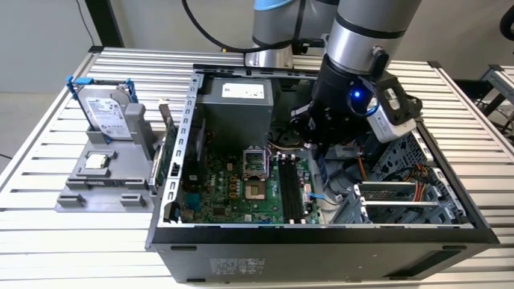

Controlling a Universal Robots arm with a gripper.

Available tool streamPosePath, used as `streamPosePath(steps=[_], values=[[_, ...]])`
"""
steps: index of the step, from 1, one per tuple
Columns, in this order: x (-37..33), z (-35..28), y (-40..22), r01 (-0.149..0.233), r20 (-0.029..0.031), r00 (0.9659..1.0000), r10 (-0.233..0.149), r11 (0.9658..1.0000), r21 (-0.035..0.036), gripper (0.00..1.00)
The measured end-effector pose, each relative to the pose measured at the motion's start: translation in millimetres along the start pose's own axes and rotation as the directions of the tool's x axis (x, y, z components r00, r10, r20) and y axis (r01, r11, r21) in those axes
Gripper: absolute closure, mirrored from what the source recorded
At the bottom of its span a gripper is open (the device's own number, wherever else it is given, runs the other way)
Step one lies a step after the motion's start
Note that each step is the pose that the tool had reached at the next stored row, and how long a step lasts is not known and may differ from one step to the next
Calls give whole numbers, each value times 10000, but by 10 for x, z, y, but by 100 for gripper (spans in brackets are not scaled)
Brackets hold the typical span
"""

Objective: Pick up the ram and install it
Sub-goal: 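Insert the ram into the slot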

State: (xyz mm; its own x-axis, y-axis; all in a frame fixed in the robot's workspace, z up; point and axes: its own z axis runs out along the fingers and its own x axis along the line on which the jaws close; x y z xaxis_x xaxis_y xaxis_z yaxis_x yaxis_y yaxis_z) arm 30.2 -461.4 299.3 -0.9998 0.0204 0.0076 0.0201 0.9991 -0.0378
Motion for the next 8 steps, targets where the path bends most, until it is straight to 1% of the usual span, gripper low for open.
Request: streamPosePath(steps=[3, 8], values=[[21, 53, 2, -34, -1, 10000, 34, 10000, 1, 100], [25, 146, 5, -141, -5, 9999, 141, 9999, -1, 100]])
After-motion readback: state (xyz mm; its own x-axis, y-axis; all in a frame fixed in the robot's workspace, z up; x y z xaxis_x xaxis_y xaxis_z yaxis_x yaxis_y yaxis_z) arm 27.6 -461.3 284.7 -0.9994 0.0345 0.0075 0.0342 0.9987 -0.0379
